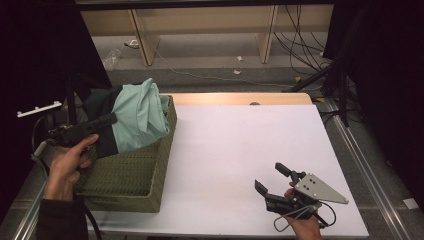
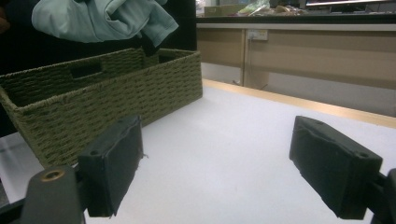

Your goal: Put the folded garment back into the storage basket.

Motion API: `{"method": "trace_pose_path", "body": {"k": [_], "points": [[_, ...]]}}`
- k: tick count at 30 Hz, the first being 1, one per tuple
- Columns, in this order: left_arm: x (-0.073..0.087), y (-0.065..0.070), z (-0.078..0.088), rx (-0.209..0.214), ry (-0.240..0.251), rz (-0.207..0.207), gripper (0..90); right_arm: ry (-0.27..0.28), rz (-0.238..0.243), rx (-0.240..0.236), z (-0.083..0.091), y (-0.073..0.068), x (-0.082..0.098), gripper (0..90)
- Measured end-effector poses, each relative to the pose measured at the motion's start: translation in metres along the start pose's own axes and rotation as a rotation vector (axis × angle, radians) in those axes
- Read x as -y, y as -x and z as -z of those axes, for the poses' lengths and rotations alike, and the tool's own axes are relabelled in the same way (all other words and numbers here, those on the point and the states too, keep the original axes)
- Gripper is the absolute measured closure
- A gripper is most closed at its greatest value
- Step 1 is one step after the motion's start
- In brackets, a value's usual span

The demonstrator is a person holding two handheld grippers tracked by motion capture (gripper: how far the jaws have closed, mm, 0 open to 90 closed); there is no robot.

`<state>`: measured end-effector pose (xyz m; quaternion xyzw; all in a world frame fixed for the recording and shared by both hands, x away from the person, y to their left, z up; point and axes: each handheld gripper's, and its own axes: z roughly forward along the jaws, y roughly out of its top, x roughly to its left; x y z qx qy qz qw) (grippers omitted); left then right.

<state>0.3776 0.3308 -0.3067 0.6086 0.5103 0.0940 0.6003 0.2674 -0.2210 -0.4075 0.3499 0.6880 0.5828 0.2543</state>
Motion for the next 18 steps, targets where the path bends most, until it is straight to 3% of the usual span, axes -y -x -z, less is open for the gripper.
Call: {"method": "trace_pose_path", "body": {"k": [13,18], "points": [[0.003,-0.023,0.007,-0.080,-0.025,0.009,68.8,0.002,-0.001,-0.001,0.000,0.000,0.000,18.2],[0.004,-0.028,0.005,-0.080,-0.051,0.008,68.8,-0.001,0.000,-0.001,0.000,0.000,0.000,18.2]]}}
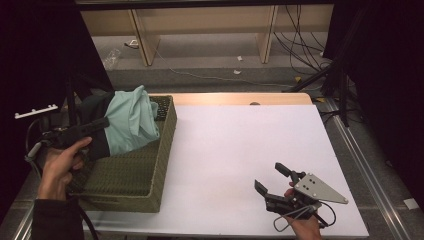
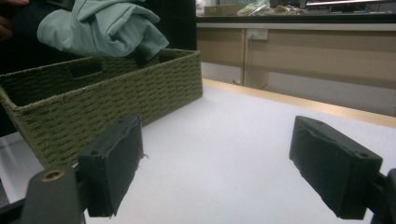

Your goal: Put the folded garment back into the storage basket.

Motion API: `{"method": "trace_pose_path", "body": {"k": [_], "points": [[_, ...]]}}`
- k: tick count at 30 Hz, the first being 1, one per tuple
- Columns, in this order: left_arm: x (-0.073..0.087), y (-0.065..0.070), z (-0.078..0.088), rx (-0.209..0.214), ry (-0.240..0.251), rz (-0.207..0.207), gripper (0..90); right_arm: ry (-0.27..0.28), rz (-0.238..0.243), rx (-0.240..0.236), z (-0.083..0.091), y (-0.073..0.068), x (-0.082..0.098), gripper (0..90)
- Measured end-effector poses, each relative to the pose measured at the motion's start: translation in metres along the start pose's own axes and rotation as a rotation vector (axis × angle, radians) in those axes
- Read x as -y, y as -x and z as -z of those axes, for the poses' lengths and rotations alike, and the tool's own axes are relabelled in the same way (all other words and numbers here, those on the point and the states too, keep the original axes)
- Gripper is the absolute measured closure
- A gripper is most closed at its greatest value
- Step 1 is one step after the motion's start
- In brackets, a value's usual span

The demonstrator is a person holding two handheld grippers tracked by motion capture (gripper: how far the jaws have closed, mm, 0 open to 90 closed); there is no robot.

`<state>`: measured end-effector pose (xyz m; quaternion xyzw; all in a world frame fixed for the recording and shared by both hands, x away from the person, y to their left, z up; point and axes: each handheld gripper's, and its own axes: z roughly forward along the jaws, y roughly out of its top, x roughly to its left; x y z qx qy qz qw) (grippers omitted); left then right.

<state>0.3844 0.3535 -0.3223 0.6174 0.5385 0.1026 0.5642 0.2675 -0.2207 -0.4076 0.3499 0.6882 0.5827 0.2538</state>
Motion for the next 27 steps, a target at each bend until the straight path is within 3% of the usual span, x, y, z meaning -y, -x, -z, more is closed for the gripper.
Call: {"method": "trace_pose_path", "body": {"k": [9,14,27], "points": [[0.004,-0.009,-0.007,-0.027,-0.065,-0.018,68.7,-0.001,0.002,0.001,0.000,0.000,0.000,18.2],[0.007,-0.014,-0.012,-0.064,-0.112,-0.031,68.7,-0.001,0.001,0.000,0.000,0.000,0.000,18.2],[0.015,-0.026,-0.023,-0.091,-0.177,-0.029,68.6,0.001,0.006,0.000,0.000,0.000,0.000,18.3]]}}
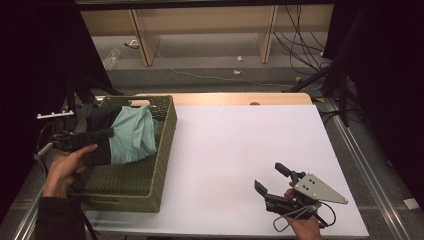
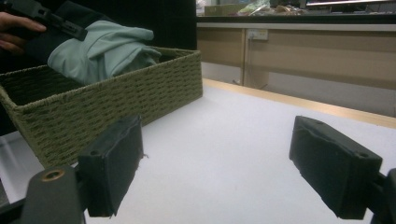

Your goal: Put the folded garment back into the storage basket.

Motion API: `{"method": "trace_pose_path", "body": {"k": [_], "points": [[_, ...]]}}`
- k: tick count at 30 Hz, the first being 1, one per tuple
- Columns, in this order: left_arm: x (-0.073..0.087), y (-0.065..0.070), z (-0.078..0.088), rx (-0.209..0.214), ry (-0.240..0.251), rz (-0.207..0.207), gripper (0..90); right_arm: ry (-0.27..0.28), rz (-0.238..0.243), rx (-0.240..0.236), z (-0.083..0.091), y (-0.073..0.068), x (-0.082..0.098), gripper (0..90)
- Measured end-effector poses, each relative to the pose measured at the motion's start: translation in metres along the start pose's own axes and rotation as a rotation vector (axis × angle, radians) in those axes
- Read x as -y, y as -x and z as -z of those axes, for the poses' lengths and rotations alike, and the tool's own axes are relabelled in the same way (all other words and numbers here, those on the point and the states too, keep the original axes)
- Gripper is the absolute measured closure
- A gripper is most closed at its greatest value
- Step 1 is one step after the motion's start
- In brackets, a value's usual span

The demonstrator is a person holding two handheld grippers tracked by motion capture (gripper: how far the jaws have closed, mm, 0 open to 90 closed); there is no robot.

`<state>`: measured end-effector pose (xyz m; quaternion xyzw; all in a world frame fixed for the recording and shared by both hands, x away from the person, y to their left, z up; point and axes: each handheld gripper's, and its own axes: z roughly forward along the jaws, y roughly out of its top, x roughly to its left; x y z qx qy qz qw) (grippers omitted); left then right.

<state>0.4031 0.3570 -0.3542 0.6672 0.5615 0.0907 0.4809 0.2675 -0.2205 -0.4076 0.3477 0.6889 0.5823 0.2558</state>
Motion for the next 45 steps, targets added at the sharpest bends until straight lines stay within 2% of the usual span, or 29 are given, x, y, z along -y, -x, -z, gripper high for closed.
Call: {"method": "trace_pose_path", "body": {"k": [11,22,27,33,39,45], "points": [[0.004,-0.002,-0.017,-0.022,-0.081,-0.016,68.5,-0.002,-0.001,-0.001,0.000,0.000,0.000,18.3],[0.013,-0.011,-0.035,-0.021,-0.157,0.004,68.3,-0.003,-0.003,0.000,0.000,0.000,0.000,18.3],[0.015,-0.011,-0.042,-0.021,-0.186,0.004,68.2,-0.002,-0.001,0.000,0.000,0.000,0.000,18.3],[0.018,-0.009,-0.049,-0.025,-0.205,0.002,67.9,-0.004,0.001,0.000,0.000,0.000,0.000,18.3],[0.019,-0.008,-0.055,-0.028,-0.202,-0.005,67.0,-0.003,0.001,-0.001,0.000,0.000,0.000,18.3],[0.020,-0.008,-0.060,-0.076,-0.208,-0.019,64.9,-0.001,-0.001,-0.002,-0.001,0.000,0.000,18.3]]}}
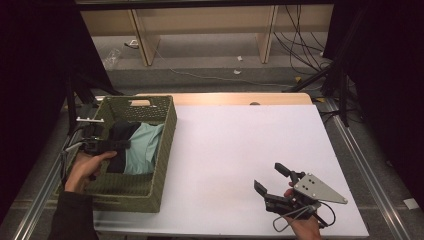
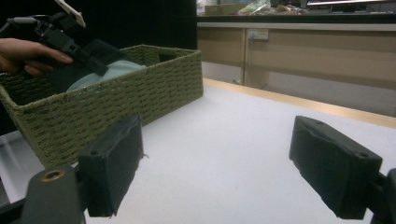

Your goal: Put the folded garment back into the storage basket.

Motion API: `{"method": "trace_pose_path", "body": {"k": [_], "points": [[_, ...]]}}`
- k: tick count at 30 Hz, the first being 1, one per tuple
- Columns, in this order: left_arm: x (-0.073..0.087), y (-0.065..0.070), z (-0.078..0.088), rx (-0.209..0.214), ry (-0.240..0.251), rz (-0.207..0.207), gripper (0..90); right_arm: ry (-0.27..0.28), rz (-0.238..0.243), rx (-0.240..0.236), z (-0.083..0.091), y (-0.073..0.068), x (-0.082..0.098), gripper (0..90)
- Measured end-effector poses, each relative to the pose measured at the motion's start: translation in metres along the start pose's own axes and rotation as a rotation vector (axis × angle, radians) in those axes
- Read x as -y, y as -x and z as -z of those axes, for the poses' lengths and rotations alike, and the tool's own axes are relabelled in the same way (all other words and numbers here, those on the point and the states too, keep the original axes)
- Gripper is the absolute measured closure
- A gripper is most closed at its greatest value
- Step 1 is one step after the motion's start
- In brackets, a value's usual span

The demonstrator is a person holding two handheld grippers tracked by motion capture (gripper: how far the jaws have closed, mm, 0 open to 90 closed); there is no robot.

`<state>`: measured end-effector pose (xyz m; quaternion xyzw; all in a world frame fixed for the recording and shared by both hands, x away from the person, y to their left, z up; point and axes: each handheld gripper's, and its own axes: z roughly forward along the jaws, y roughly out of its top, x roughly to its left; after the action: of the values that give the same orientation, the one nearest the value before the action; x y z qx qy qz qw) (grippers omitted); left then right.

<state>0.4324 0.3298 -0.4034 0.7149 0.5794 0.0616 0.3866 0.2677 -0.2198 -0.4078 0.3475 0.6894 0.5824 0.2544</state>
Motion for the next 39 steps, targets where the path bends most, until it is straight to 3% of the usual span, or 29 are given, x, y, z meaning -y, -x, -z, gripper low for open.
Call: {"method": "trace_pose_path", "body": {"k": [13,17,24,26,32,35,37,39], "points": [[-0.001,0.003,0.001,-0.089,-0.024,-0.016,58.0,0.001,0.003,0.000,0.000,0.000,0.000,18.3],[-0.003,0.006,0.000,-0.148,-0.066,-0.018,46.5,0.001,0.003,0.000,0.000,0.000,0.000,18.3],[-0.005,0.005,0.000,-0.237,-0.078,0.010,26.8,0.002,0.002,0.000,0.000,0.000,0.000,18.3],[-0.006,0.004,0.001,-0.237,-0.066,0.027,23.1,0.000,0.002,0.000,0.000,0.000,0.000,18.3],[-0.007,0.004,0.006,-0.301,-0.035,0.039,16.0,0.000,0.001,-0.003,0.000,0.000,0.000,18.3],[-0.009,0.007,0.010,-0.367,-0.001,0.025,15.2,-0.003,0.000,-0.003,0.000,0.000,0.000,18.3],[-0.010,0.008,0.014,-0.340,0.023,0.038,15.1,0.000,0.001,-0.003,0.000,0.000,0.000,18.3],[-0.011,0.010,0.017,-0.339,0.042,0.034,15.1,-0.001,0.003,-0.001,0.000,0.000,0.000,18.3]]}}
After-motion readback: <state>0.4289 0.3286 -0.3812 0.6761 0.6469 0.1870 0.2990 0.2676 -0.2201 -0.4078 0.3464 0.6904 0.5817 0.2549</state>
